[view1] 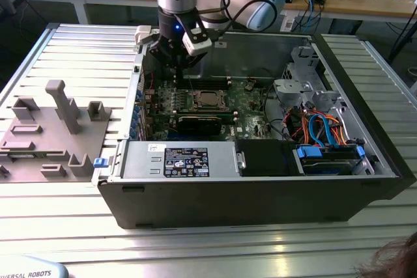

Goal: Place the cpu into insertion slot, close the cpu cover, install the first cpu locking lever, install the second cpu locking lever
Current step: 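Install the first cpu locking lever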

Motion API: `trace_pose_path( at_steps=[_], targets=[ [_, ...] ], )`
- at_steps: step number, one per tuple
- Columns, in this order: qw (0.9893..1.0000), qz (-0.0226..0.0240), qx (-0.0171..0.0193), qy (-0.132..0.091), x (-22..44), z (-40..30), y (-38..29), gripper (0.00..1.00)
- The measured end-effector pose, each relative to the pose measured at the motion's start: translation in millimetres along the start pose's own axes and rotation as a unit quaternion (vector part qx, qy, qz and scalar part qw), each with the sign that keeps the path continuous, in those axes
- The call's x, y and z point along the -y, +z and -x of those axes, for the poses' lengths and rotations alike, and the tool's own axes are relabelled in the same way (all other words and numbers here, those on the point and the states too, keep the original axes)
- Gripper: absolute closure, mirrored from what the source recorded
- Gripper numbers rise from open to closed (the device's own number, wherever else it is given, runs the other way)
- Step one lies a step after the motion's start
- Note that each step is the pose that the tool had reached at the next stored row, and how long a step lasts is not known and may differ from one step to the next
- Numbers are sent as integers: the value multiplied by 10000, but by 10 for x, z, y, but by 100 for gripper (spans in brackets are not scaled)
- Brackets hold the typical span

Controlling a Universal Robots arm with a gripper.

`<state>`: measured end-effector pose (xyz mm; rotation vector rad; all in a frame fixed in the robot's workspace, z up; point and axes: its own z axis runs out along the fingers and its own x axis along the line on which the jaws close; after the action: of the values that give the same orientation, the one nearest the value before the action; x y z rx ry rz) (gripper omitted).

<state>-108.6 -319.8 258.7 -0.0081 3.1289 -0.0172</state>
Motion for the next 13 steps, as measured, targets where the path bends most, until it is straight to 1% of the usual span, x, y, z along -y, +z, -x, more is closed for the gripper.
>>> trace_pose_path(
  at_steps=[7,13],
  targets=[
    [10000,0,0,0,-49,0,-1,89],
    [10000,0,0,0,-74,1,-1,89]
  ],
)
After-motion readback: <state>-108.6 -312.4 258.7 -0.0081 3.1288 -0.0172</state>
